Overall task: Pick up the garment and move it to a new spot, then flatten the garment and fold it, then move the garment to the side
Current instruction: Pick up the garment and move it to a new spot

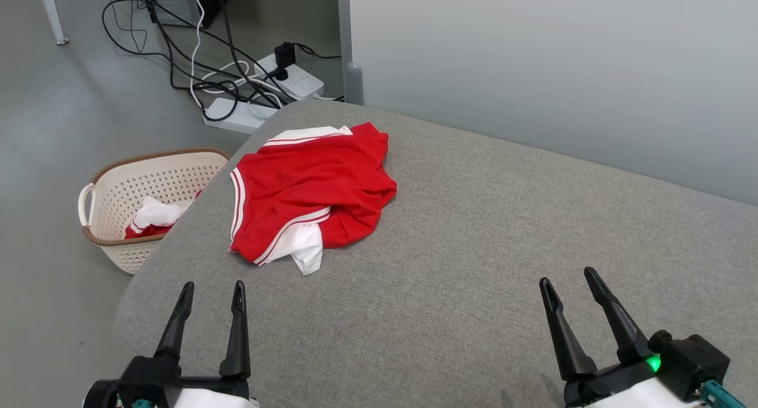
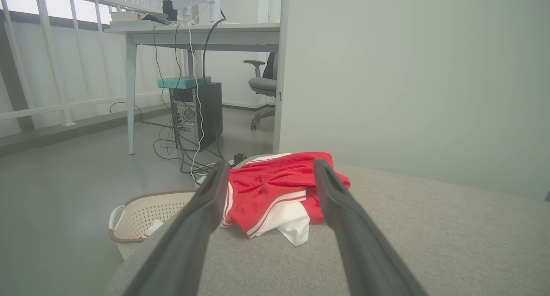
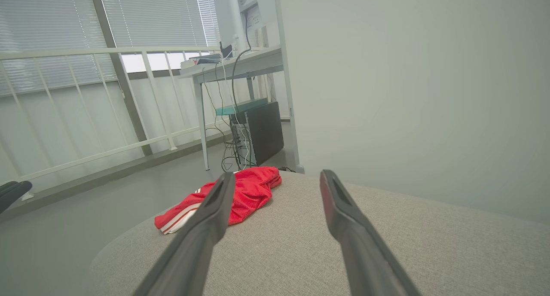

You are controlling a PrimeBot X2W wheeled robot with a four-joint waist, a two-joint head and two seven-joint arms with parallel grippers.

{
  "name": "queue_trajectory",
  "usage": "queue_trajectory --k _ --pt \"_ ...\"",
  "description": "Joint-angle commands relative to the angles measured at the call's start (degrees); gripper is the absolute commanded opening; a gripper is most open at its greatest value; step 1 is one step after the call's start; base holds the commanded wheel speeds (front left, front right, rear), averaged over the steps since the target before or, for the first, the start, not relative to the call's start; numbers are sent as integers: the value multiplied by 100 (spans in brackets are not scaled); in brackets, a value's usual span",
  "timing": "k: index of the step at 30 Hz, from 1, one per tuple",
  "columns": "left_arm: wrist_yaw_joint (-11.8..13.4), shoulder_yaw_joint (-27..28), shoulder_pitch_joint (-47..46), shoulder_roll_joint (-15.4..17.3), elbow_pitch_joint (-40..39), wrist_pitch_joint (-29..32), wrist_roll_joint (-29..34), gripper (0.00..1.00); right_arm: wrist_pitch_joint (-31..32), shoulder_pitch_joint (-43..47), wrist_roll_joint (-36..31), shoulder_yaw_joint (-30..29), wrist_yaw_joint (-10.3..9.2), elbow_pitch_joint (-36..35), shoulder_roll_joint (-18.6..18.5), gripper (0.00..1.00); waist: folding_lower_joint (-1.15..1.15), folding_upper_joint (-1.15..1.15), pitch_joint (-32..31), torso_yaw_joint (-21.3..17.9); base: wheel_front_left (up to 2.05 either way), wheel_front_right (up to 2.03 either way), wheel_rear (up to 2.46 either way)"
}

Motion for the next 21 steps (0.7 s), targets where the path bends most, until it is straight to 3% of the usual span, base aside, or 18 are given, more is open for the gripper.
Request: queue_trajectory --k 1,21 --pt "60 191 -107 10 -181 -34 13 100 -60 -151 73 95 24 -183 -63 100 0 0 1 -8 0 0 0" --pt "-43 85 -543 10 60 -34 -63 100 -60 -194 72 19 24 -208 -93 100 0 0 179 -129 0 0 0"
